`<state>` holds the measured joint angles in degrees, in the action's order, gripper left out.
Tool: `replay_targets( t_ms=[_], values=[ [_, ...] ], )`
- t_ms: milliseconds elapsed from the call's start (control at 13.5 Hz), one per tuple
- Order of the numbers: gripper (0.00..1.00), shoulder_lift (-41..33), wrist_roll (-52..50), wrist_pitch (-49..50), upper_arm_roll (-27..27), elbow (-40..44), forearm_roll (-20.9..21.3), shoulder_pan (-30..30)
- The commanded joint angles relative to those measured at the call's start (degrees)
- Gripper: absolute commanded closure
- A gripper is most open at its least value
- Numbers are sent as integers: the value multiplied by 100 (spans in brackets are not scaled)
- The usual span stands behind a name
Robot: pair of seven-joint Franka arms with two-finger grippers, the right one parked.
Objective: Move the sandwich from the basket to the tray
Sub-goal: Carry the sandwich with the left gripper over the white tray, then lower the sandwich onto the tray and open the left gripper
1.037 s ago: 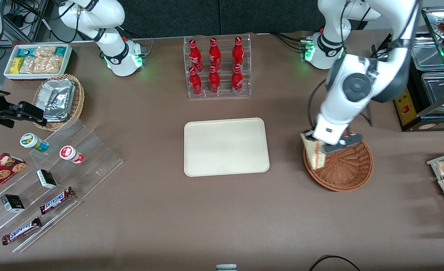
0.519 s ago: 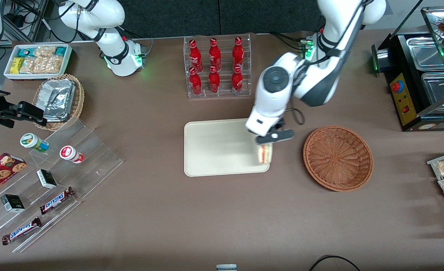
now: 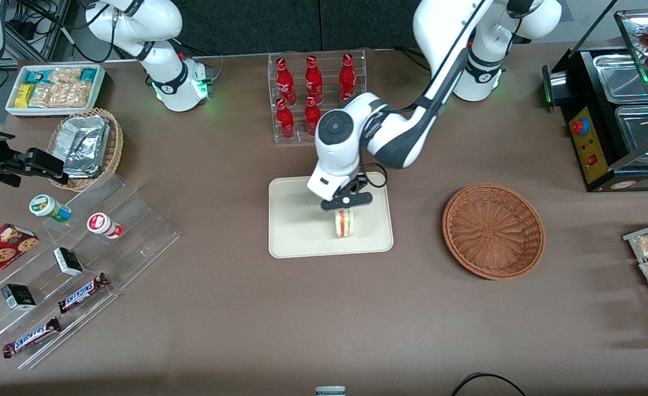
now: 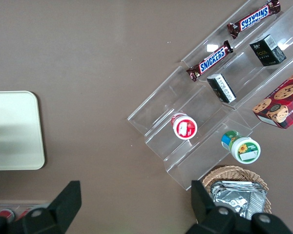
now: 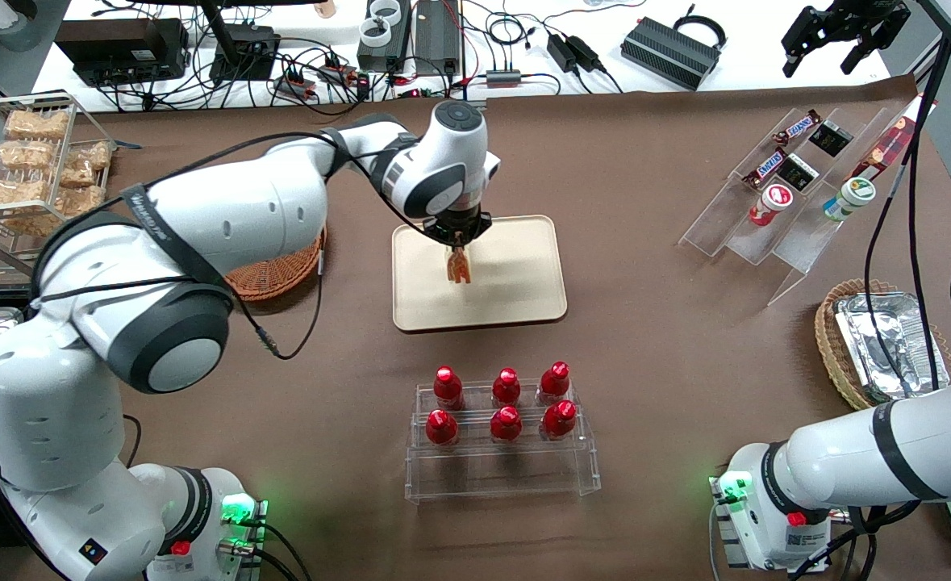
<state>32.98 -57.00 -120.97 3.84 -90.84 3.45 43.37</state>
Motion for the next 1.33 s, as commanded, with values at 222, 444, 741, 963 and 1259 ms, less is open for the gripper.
replay_targets(
  t_ms=[222, 444, 741, 963, 1259],
  values=[
    [100, 692, -434, 30, -94, 629, 331, 409],
    [100, 859, -593, -268, -102, 690, 375, 506],
    [32, 868, -707, -296, -102, 655, 445, 568],
    [0, 833, -812, -287, -102, 673, 481, 568],
    [0, 483, -1049, -130, -120, 673, 402, 498]
  ],
)
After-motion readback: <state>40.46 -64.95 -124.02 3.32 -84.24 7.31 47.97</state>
